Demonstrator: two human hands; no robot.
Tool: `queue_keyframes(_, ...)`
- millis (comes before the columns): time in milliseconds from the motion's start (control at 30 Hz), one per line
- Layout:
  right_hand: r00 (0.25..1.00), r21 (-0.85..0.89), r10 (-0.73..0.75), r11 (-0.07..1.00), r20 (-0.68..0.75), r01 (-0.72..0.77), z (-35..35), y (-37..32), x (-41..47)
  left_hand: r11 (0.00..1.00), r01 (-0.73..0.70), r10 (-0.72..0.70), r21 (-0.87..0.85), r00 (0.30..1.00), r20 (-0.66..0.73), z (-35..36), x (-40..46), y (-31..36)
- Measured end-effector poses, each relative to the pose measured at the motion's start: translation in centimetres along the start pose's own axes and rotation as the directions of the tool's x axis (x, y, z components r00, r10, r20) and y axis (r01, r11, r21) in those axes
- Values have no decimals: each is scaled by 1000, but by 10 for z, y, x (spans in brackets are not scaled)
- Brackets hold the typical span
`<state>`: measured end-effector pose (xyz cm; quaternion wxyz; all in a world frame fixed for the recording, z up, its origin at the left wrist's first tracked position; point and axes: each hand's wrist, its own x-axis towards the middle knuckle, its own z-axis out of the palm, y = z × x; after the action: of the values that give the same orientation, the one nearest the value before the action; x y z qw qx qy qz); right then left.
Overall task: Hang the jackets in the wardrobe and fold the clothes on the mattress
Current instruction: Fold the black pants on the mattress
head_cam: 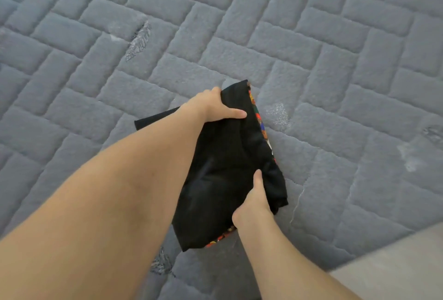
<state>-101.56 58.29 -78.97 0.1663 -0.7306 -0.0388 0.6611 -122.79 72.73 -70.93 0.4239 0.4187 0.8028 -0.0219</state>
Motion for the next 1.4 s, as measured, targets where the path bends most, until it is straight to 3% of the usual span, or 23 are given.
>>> queue_keyframes(100, 982, 199, 107, 977, -156, -75, 5, -21, -10, 999, 23, -22, 27, 999, -34, 14, 5, 4)
queue_keyframes(300, 999, 341, 45, 939, -15, -37, -15, -32, -47, 984, -47, 19, -172, 987, -156, 6, -35, 12)
queue_keyframes(433, 993, 365, -92, 924, -75, 114, -56, -78, -119, 894, -124, 60, -430, 985, -160, -26, -114, 52)
queue_keyframes(533, 950, 363, -268, 879, -159, 309, -104, -129, -202, 796, -208, 115, -568, 974, -195, -52, -187, 102)
queue_keyframes(767, 808, 407, -496, 698, -319, 589, -253, -194, -389, 682, -409, 351, -606, 910, -220, -87, -354, 256)
queue_keyframes(1100, 605, 468, -509, 384, -612, 796, -493, -170, -569, 494, -720, 731, -488, 647, -215, -26, -595, 455)
queue_keyframes(1400, 339, 316, -394, 124, -854, 941, -718, -81, -691, 224, -857, 953, -465, 292, -80, 102, -803, 584)
